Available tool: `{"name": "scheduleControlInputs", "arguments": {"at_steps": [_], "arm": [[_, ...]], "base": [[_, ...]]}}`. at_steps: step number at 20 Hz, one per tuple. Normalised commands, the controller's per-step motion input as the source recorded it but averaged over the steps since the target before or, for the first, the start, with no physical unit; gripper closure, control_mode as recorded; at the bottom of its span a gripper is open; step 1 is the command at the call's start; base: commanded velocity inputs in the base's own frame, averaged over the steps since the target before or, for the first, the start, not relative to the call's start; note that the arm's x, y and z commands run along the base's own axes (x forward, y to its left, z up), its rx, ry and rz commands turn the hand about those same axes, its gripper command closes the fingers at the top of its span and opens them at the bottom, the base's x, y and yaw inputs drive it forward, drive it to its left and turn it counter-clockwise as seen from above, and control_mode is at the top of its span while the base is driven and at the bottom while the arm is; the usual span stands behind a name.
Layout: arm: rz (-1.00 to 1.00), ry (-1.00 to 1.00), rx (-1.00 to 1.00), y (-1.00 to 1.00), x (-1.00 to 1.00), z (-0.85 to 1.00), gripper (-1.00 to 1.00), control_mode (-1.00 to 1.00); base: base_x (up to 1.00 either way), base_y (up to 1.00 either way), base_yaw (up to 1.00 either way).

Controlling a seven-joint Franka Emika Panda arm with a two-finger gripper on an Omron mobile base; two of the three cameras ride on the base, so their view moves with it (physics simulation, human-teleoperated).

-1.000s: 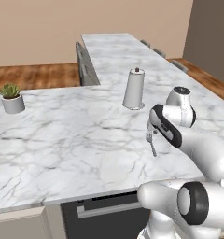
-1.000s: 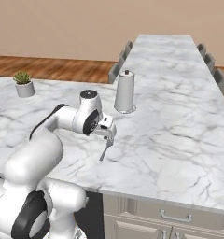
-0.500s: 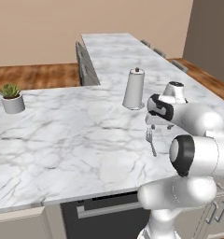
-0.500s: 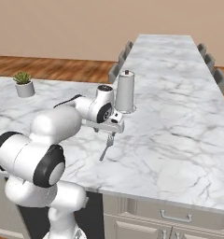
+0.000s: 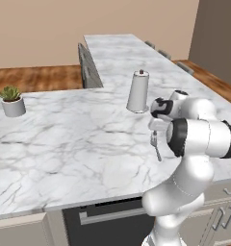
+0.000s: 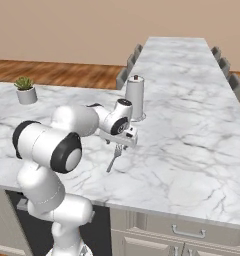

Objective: Organize the utensils by type. Pick up the wooden spoons from the counter and place them in the open cabinet. Then pick up the metallic utensils from the counter and place them in the open drawer.

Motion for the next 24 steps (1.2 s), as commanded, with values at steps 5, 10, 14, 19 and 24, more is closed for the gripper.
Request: {"name": "scheduleControlInputs", "arguments": {"at_steps": [5, 10, 14, 19, 24], "arm": [[0.0, 0.1, 0.0, 0.0, 0.26, -0.35, -1.0, -1.0], [0.0, 0.01, 0.0, 0.0, 0.04, -0.32, -1.0, -1.0], [0.0, 0.0, 0.0, 0.0, 0.0, -0.34, -1.0, -1.0], [-0.03, 0.04, 0.0, 0.06, 0.04, -0.37, -1.0, -1.0], [-0.03, 0.01, 0.0, 0.2, 0.0, -0.24, -1.0, -1.0]], "base": [[0.0, 0.0, 0.0], [0.0, 0.0, 0.0], [0.0, 0.0, 0.0], [0.0, 0.0, 0.0], [0.0, 0.0, 0.0]]}}
